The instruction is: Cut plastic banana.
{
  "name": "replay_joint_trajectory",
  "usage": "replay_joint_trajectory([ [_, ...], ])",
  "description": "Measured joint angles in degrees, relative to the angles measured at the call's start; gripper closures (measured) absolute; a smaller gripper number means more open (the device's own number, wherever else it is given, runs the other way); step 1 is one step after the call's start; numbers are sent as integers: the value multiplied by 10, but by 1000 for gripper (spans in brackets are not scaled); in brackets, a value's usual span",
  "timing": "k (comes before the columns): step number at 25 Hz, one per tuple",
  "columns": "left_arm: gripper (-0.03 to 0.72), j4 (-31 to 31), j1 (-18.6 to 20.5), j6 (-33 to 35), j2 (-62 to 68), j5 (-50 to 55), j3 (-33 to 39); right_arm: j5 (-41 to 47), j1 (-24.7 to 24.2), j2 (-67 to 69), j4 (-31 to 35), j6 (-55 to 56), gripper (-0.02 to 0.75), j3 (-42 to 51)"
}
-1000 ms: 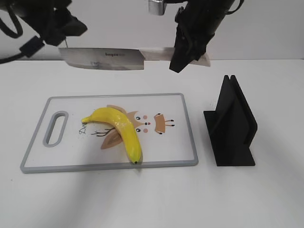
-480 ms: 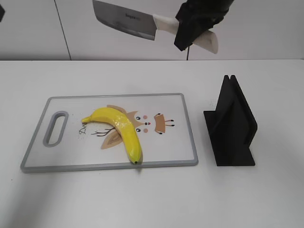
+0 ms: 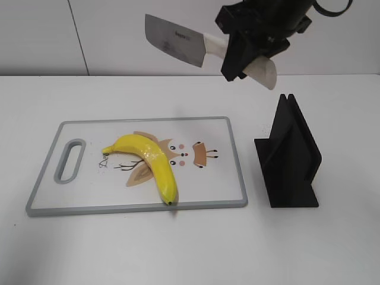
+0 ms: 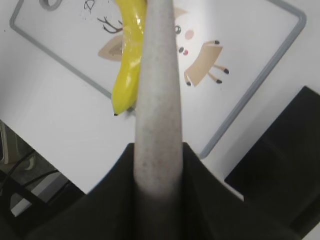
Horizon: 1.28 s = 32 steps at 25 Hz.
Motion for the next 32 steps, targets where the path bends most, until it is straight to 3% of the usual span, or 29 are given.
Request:
replay_joint_trajectory([
  [5, 131, 0, 0, -10, -91, 2, 77, -10, 0, -66, 1, 16, 571, 102],
  [9, 132, 0, 0, -11, -170, -6, 140, -66, 0, -129, -6, 52, 571, 179],
  [16, 132, 0, 0, -11, -307, -38, 242, -112, 0, -208, -125, 191, 571, 268],
  [24, 136, 0, 0, -11, -477, -51, 385, -140, 0, -272, -183, 296, 571, 337],
  [32, 136, -1, 0, -11, -636, -30, 422, -151, 0, -300, -221, 355, 571, 403],
])
